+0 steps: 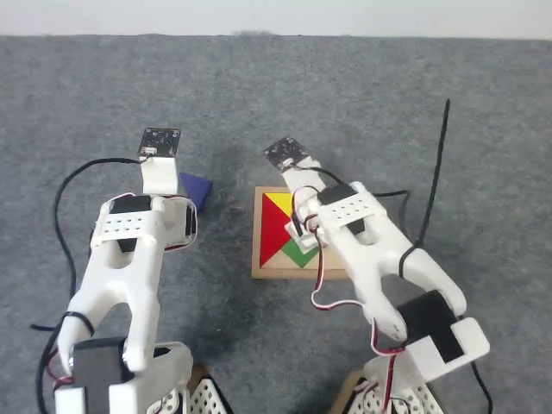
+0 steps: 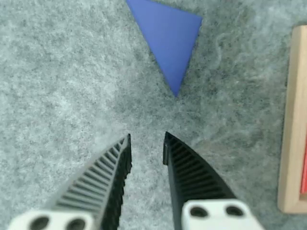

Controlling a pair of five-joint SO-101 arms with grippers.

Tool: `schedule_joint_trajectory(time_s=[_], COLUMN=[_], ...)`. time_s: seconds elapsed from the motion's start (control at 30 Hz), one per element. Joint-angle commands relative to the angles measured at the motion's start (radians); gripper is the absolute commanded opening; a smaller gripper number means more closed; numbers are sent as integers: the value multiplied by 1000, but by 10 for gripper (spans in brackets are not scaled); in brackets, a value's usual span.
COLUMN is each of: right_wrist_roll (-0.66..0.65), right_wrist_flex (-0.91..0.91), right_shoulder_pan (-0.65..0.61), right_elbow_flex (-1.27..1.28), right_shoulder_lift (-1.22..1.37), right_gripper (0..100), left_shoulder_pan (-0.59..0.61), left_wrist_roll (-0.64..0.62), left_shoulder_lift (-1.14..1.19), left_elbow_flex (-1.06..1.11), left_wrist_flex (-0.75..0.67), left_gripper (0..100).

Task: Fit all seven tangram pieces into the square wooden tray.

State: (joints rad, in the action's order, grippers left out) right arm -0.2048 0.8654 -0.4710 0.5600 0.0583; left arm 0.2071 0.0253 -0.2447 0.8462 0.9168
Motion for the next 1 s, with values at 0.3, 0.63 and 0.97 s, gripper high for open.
schedule_joint_trajectory(time_s=[0.3, 0.63, 0.97], right_wrist_roll=[26, 9, 97], right_wrist_flex=[79, 33, 25], right_shoulder_pan=[41, 248, 269], right_elbow_flex=[-21, 83, 95], right_shoulder_lift=[-203, -303, -300], right_gripper=[13, 13, 80], left_shoulder_pan=[0, 6, 64], left_wrist_roll=[-15, -12, -11], left_shoulder_lift=[-15, -15, -14], left_elbow_flex=[-25, 41, -107], left_wrist_flex=[-26, -149, -29], left_gripper=[114, 114, 117])
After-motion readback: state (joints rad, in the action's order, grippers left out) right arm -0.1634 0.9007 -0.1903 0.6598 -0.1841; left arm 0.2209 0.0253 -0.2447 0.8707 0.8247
